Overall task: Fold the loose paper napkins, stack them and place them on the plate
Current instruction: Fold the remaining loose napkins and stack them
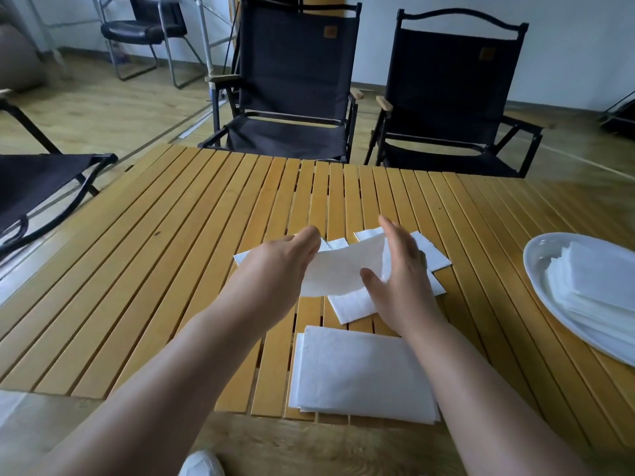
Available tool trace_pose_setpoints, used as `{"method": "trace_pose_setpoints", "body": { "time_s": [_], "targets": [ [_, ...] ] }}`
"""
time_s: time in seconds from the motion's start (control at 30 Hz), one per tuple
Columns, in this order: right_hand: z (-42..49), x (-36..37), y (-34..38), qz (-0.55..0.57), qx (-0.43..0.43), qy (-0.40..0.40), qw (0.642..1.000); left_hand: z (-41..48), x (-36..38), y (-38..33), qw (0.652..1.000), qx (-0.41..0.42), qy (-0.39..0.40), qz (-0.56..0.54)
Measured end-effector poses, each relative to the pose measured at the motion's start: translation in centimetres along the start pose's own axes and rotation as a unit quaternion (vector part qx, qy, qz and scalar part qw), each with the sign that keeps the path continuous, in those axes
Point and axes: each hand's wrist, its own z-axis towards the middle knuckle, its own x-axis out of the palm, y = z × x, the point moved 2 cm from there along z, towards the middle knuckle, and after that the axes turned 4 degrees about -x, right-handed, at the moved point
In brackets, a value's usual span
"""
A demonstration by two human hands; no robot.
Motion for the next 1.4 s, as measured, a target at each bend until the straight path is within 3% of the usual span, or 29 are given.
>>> {"method": "trace_pose_setpoints", "body": {
  "time_s": [0.17,0.33,0.5,0.77,0.93,1.1,1.2,1.4],
  "targets": [
    [0.2,-1.5,-0.4,-0.002,-0.024,-0.067,0.997,-0.2,-0.5,0.5,0.999,0.011,-0.016,-0.042],
    [-0.5,-2.1,-1.1,0.009,-0.008,-0.021,1.000,0.1,0.2,1.9,0.991,-0.091,-0.002,-0.098],
    [-0.8,-3.2,-1.1,0.058,-0.001,-0.026,0.998,0.0,0.6,2.5,0.969,-0.155,0.016,-0.192],
    [-1.0,-5.4,-0.7,0.111,0.040,0.014,0.993,-0.1,0.0,2.1,0.931,-0.207,0.059,-0.294],
    [-1.4,-6.8,-1.8,0.150,0.124,0.111,0.975,-0.5,0.1,1.5,0.908,-0.217,0.141,-0.328],
    [-2.5,-7.5,-3.5,0.096,0.224,0.266,0.933,-1.0,1.1,1.0,0.888,-0.214,0.251,-0.320],
    [-2.9,-7.7,-3.5,0.055,0.232,0.325,0.915,-1.1,1.4,0.6,0.878,-0.219,0.297,-0.306],
    [-3.1,-7.4,-3.1,0.016,0.227,0.371,0.900,-1.3,1.4,0.5,0.866,-0.221,0.358,-0.270]
  ]
}}
